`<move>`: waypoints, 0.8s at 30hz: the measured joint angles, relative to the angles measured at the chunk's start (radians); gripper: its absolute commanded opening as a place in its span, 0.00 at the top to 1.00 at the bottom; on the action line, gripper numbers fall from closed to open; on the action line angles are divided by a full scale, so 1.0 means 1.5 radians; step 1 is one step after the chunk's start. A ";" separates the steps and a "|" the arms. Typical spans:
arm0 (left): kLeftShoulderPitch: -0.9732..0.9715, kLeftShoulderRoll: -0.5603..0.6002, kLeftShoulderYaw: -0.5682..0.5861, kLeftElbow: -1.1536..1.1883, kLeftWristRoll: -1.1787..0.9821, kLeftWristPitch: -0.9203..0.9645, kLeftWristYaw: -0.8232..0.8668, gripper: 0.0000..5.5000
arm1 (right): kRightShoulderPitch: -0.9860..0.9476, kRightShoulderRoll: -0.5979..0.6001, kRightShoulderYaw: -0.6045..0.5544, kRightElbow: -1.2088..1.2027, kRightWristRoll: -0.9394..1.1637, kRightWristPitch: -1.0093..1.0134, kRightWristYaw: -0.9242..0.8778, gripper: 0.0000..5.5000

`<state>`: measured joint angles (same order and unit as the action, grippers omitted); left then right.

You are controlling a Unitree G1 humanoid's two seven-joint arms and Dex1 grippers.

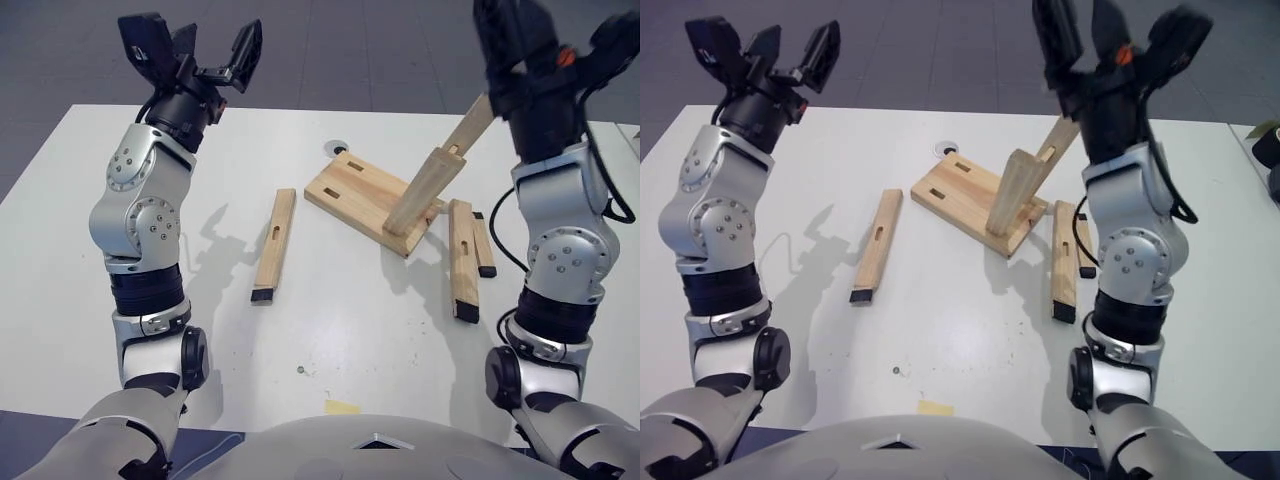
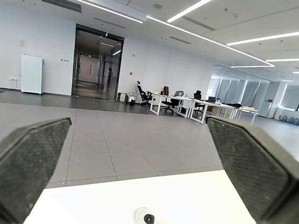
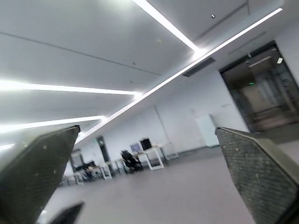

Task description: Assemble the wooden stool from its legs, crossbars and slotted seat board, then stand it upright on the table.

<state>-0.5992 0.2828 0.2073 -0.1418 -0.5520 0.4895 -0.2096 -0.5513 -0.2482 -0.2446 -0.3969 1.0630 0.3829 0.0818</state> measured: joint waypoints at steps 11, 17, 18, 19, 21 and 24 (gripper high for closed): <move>0.024 -0.018 -0.007 -0.011 0.012 -0.002 0.001 0.02 | 0.167 -0.051 0.146 -0.186 0.303 0.171 0.010 0.02; 0.034 -0.019 -0.008 -0.012 0.013 -0.002 0.001 0.02 | 0.203 -0.077 0.183 -0.066 0.068 0.192 -0.117 0.02; 0.034 -0.019 -0.008 -0.012 0.014 -0.002 0.001 0.02 | 0.196 -0.078 0.177 -0.042 0.018 0.181 -0.134 0.02; 0.034 -0.019 -0.008 -0.012 0.014 -0.001 0.001 0.02 | 0.185 -0.078 0.167 -0.023 -0.026 0.163 -0.145 0.02; 0.034 -0.020 -0.008 -0.012 0.014 -0.002 0.004 0.02 | 0.161 -0.078 0.144 -0.003 -0.089 0.129 -0.155 0.02; 0.034 -0.024 -0.007 -0.012 0.013 -0.002 0.012 0.02 | 0.122 -0.072 0.143 0.005 -0.199 0.069 -0.145 0.02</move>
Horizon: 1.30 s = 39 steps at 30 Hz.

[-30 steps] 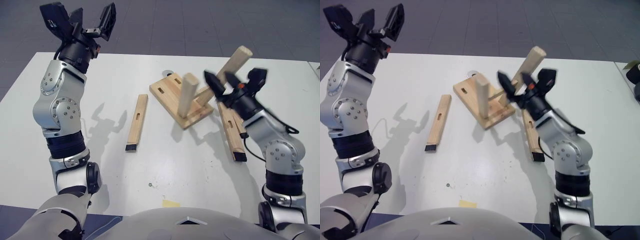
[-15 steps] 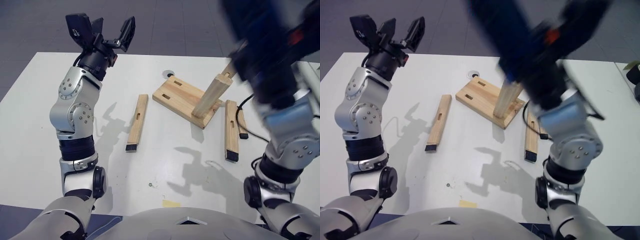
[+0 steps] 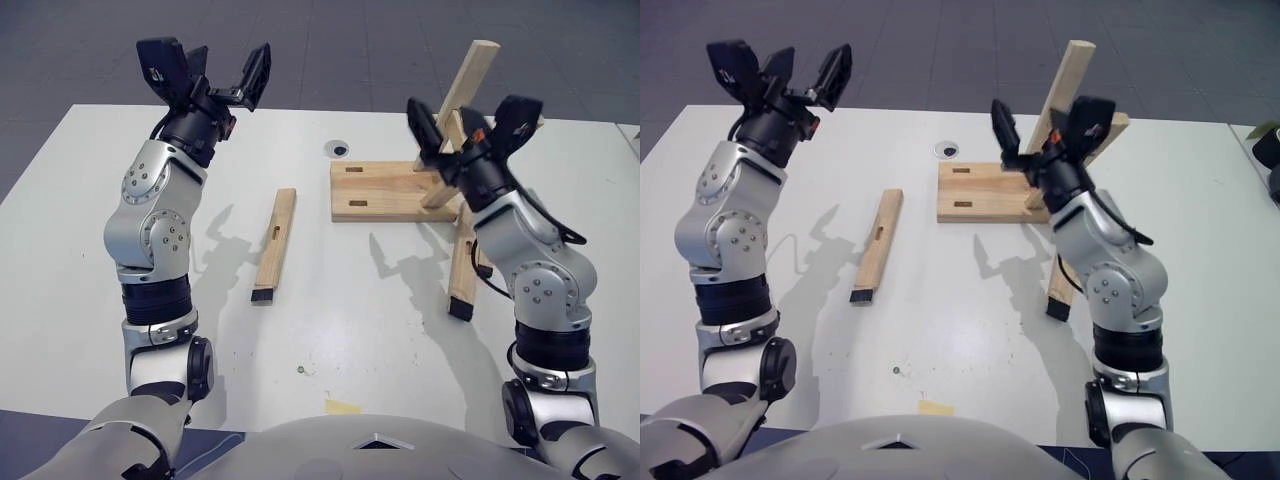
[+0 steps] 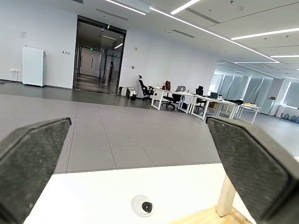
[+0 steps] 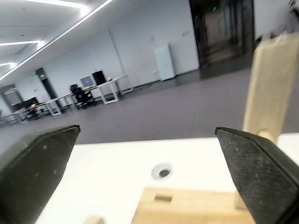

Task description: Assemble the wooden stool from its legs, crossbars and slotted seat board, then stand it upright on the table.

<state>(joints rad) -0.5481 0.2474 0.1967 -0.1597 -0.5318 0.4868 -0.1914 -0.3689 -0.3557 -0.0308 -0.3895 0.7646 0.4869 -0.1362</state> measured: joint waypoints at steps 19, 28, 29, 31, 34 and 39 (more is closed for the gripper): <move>0.000 -0.001 -0.025 0.019 0.027 -0.007 -0.013 0.02 | -0.153 0.094 0.126 0.589 -0.320 -0.097 0.157 0.02; 0.000 0.000 -0.039 0.015 0.041 -0.007 -0.026 0.02 | -0.220 0.076 0.192 0.688 -0.404 -0.065 0.335 0.02; 0.000 0.000 -0.039 0.011 0.042 -0.006 -0.026 0.02 | -0.199 0.058 0.216 0.642 -0.409 -0.062 0.376 0.02; 0.000 0.000 -0.039 0.001 0.041 -0.006 -0.025 0.02 | -0.151 0.023 0.253 0.540 -0.411 -0.051 0.437 0.02; -0.001 0.002 -0.037 -0.006 0.041 -0.005 -0.025 0.02 | -0.052 -0.054 0.309 0.343 -0.409 -0.027 0.522 0.02; -0.001 0.004 -0.034 -0.010 0.045 -0.005 -0.021 0.02 | 0.077 -0.189 0.321 0.108 -0.406 -0.004 0.568 0.02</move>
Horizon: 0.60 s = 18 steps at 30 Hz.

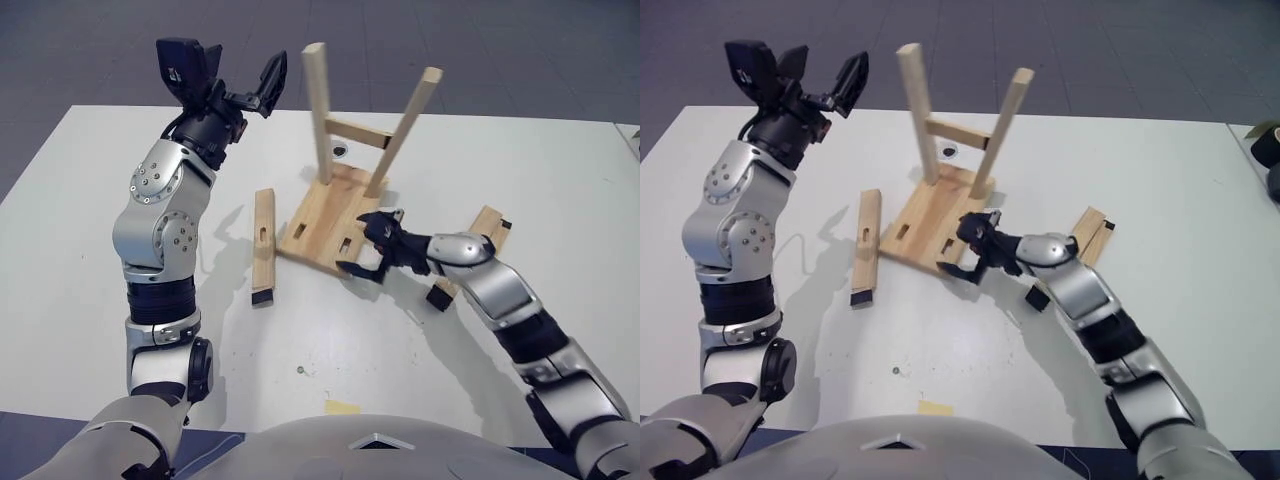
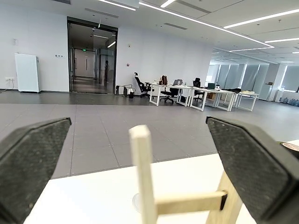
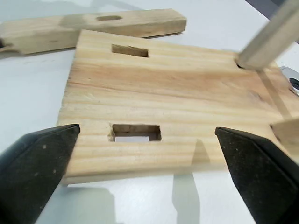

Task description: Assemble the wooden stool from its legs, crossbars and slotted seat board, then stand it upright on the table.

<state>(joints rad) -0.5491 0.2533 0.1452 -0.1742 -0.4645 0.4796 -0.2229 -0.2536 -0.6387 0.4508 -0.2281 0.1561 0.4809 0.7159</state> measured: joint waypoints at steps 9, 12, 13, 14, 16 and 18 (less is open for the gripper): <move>0.011 0.000 -0.004 -0.027 0.010 0.005 0.010 0.02 | 0.097 -0.090 -0.050 -0.127 0.001 0.040 -0.016 0.02; 0.022 0.000 -0.007 -0.027 0.020 0.005 0.010 0.02 | 0.091 -0.059 -0.054 -0.115 -0.006 0.049 -0.045 0.02; 0.024 0.000 -0.007 -0.027 0.021 0.005 0.010 0.02 | 0.090 -0.047 -0.060 -0.111 -0.005 0.053 -0.054 0.02; 0.025 0.000 -0.006 -0.027 0.021 0.005 0.009 0.02 | 0.092 -0.033 -0.070 -0.109 -0.002 0.060 -0.061 0.02; 0.025 0.001 -0.004 -0.034 0.018 0.007 0.007 0.02 | 0.101 0.006 -0.100 -0.098 0.030 0.074 -0.074 0.02; 0.019 0.001 0.006 -0.048 0.000 0.014 0.002 0.02 | 0.101 0.062 -0.156 -0.099 0.093 0.069 -0.084 0.02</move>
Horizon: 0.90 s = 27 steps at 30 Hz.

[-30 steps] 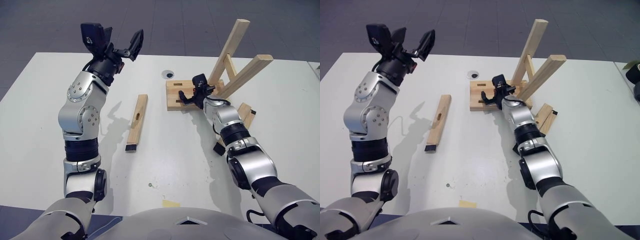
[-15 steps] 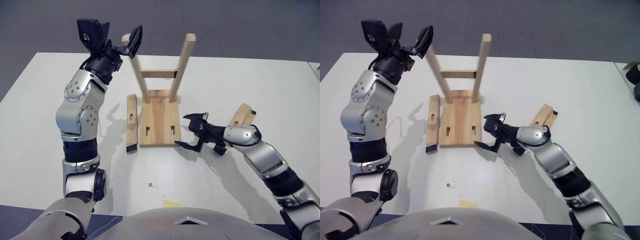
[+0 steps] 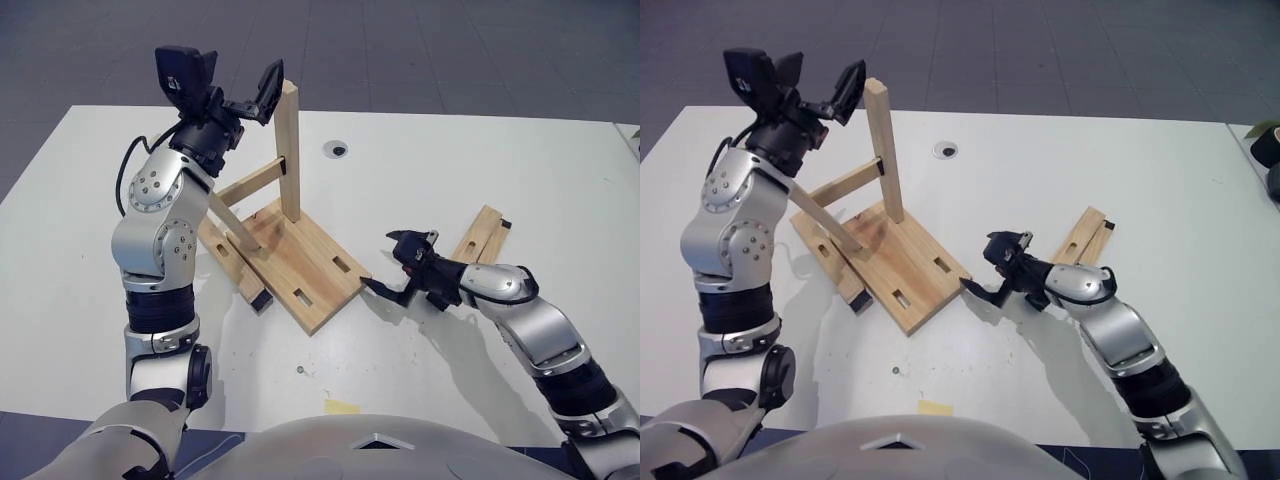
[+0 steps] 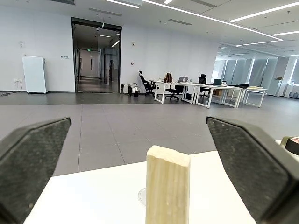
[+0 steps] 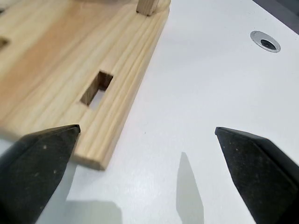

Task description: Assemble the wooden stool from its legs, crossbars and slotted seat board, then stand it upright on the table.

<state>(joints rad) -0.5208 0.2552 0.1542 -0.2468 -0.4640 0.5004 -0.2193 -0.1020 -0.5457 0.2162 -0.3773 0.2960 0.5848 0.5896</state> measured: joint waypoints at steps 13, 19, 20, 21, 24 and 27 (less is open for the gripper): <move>-0.215 0.191 0.207 0.040 -0.020 -0.035 0.089 0.02 | -0.061 0.173 -0.158 -0.015 0.143 -0.011 -0.117 0.02; 0.039 0.171 0.152 0.142 0.142 -0.058 0.138 0.02 | -0.052 0.185 -0.162 -0.010 0.122 -0.028 -0.145 0.02; 0.094 0.150 0.140 0.133 0.154 -0.045 0.144 0.02 | -0.048 0.185 -0.164 -0.010 0.119 -0.029 -0.149 0.02; 0.123 0.136 0.132 0.120 0.157 -0.034 0.148 0.02 | -0.046 0.185 -0.164 -0.009 0.119 -0.029 -0.150 0.02; 0.227 0.094 0.093 0.002 0.170 0.009 0.162 0.02 | -0.034 0.183 -0.171 -0.010 0.119 -0.028 -0.153 0.02; 0.302 0.073 0.049 -0.090 0.207 0.048 0.182 0.02 | -0.020 0.178 -0.182 -0.013 0.119 -0.027 -0.154 0.02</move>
<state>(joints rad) -0.0680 0.3648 0.2272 -0.3817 -0.1527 0.5730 0.0532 -0.1314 -0.2792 -0.0566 -0.3971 0.4743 0.5446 0.3592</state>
